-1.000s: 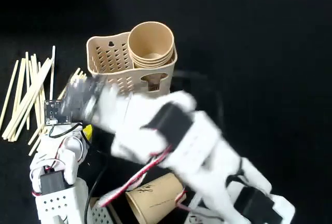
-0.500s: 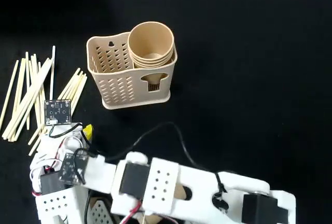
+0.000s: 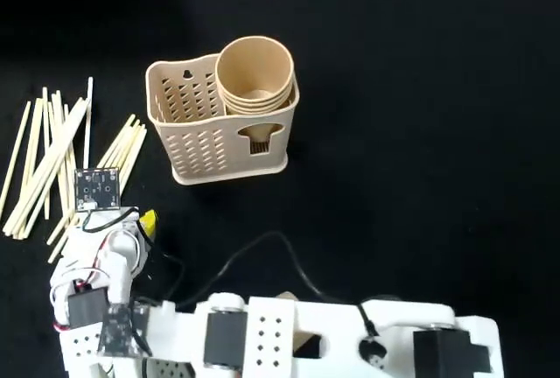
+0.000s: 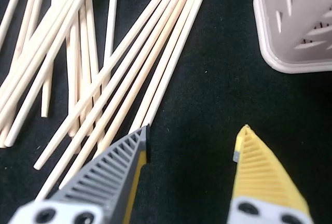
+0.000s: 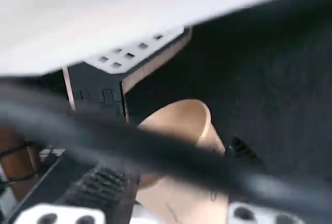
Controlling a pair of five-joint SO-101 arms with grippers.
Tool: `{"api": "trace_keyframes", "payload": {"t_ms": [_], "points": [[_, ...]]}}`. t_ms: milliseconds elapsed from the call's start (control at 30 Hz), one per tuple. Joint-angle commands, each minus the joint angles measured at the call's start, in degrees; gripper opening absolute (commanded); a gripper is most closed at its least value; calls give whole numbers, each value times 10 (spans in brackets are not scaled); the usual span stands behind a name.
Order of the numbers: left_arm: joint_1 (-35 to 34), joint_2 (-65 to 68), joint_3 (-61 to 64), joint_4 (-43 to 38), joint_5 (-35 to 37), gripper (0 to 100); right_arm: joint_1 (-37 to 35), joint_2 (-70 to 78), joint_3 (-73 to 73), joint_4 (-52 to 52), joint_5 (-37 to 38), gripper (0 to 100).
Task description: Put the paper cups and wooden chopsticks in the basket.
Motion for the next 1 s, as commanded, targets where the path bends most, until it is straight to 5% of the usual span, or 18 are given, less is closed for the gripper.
{"api": "trace_keyframes", "payload": {"t_ms": [0, 133, 333, 967], "points": [[0, -2, 11, -9, -4, 268, -4, 2, 27, -7, 47, 240], [0, -2, 11, -8, -4, 268, 59, 2, 29, -4, 78, 221], [0, -2, 11, -8, -4, 268, 184, 1, 29, -5, 139, 7], [0, -2, 11, -9, -4, 268, 324, -78, 36, -2, 251, 11]]}}
